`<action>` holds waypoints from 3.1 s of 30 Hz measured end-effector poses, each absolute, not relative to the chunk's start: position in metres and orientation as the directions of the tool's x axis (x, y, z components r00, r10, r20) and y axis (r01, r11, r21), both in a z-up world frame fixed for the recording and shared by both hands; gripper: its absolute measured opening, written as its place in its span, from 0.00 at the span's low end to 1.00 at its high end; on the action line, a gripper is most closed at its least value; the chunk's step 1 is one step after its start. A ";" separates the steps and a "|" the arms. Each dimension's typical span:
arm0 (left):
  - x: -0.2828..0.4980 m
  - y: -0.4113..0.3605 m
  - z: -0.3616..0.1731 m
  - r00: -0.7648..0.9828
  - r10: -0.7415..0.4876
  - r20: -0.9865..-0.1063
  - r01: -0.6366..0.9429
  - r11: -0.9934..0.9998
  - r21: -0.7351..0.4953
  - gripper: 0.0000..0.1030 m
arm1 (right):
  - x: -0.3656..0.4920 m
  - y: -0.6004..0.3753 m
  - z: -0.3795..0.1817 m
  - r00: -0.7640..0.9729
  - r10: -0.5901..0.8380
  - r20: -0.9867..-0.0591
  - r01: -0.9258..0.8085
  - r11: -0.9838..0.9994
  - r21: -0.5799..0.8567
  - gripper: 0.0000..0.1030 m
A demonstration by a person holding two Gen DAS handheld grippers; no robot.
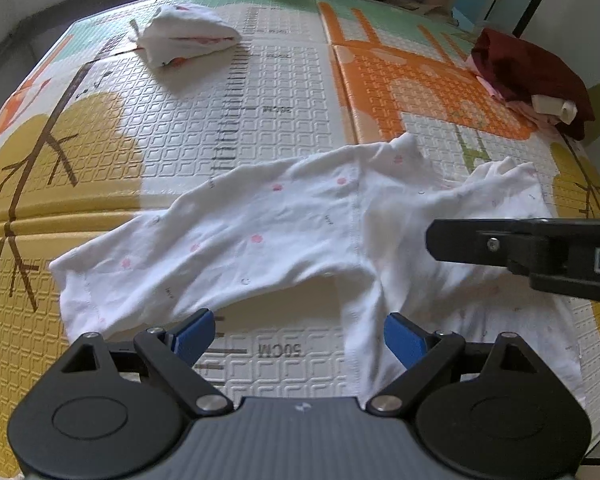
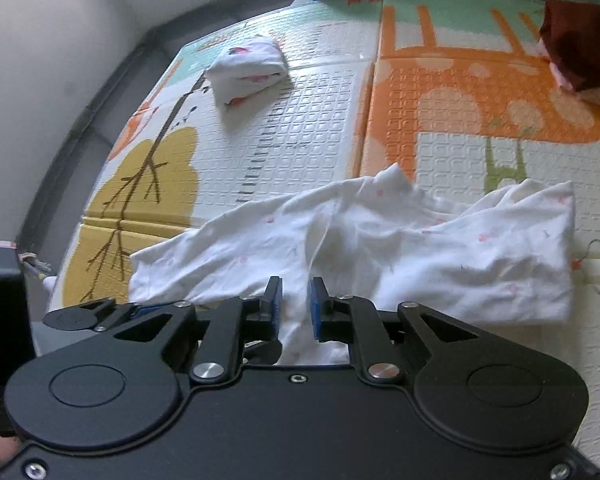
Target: Fold clothes
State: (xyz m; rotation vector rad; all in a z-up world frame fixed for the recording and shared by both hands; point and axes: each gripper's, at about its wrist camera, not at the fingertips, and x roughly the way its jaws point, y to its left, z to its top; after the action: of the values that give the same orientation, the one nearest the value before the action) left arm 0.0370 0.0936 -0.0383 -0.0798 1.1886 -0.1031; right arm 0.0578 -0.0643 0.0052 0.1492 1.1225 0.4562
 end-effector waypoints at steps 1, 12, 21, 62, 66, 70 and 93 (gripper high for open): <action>0.037 0.095 -0.039 0.368 -0.122 -0.922 0.035 0.992 -0.118 0.91 | 0.057 -0.064 0.005 0.355 0.420 -0.835 -0.279 0.900 0.334 0.13; 0.047 0.090 -0.034 0.375 -0.140 -0.916 0.040 0.990 -0.135 0.91 | 0.060 -0.111 0.013 0.422 0.346 -0.838 -0.165 0.938 0.304 0.14; 0.059 0.064 -0.029 0.390 -0.154 -0.908 0.107 0.987 -0.121 0.91 | 0.065 -0.170 0.019 0.478 0.259 -0.839 -0.034 0.960 0.276 0.14; 0.112 0.047 -0.062 0.327 -0.199 -0.924 0.075 0.980 -0.184 0.22 | 0.103 -0.204 -0.033 0.392 0.241 -0.888 0.050 0.958 0.282 0.11; 0.112 0.050 -0.059 0.317 -0.198 -0.928 0.061 0.980 -0.188 0.20 | 0.104 -0.203 -0.041 0.357 0.227 -0.906 0.058 0.963 0.264 0.11; 0.112 0.051 -0.060 0.304 -0.173 -0.937 0.045 0.985 -0.168 0.20 | 0.104 -0.205 -0.050 0.327 0.216 -0.920 0.082 0.963 0.256 0.11; 0.102 0.053 -0.030 0.378 -0.127 -0.917 0.016 0.991 -0.130 0.28 | 0.104 -0.221 -0.024 0.414 0.152 -0.897 0.103 0.972 0.212 0.10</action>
State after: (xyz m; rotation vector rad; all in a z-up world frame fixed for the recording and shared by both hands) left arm 0.1025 0.0532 -0.0296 -0.1056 1.1799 -0.0917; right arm 0.1039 -0.2210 -0.0240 0.2499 1.1466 0.0312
